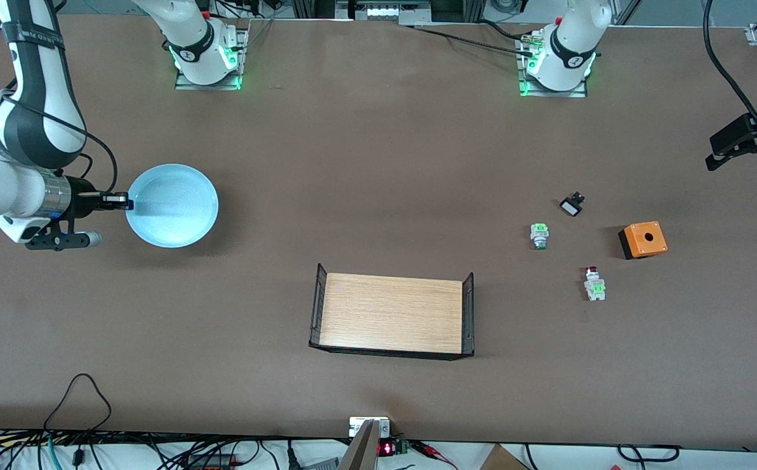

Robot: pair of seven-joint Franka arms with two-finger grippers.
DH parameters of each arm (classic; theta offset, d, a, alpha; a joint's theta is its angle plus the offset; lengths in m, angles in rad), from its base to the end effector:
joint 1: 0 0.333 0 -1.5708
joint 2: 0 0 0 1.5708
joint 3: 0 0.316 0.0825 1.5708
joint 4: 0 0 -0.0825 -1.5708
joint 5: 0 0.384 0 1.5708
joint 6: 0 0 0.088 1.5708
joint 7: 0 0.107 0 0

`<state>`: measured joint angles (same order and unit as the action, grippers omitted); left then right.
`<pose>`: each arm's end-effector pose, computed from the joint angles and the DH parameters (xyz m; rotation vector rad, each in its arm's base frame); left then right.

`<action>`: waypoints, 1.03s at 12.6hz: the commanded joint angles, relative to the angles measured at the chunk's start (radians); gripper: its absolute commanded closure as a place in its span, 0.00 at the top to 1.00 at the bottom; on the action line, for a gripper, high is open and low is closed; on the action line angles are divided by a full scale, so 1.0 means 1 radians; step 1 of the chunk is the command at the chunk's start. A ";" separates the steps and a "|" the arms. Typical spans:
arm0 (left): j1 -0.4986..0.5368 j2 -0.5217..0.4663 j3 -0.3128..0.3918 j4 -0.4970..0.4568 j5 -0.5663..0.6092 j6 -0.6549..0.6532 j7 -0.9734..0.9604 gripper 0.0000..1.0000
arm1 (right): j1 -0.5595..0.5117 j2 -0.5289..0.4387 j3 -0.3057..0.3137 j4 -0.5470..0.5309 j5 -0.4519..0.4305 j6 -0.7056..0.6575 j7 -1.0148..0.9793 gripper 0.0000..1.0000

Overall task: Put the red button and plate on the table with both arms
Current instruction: 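Lift the plate off the tray with the right gripper and carry it aside, then lower the blue plate onto the table with the right gripper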

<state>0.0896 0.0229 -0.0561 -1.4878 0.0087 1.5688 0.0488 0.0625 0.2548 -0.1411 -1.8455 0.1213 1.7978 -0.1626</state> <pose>0.5618 0.0202 0.6508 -3.1304 0.0234 -0.0905 0.5842 -0.0319 0.3685 -2.9974 -0.0569 0.4343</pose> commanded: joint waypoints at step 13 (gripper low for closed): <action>-0.001 -0.004 -0.002 0.008 -0.003 -0.012 0.006 1.00 | -0.084 0.026 0.018 -0.380 -0.008 0.469 -0.077 0.00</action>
<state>0.0896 0.0227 -0.0566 -1.4878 0.0087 1.5687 0.0488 0.0111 0.2765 -0.1404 -2.2067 0.1201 2.2405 -0.2049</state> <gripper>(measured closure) 0.000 0.974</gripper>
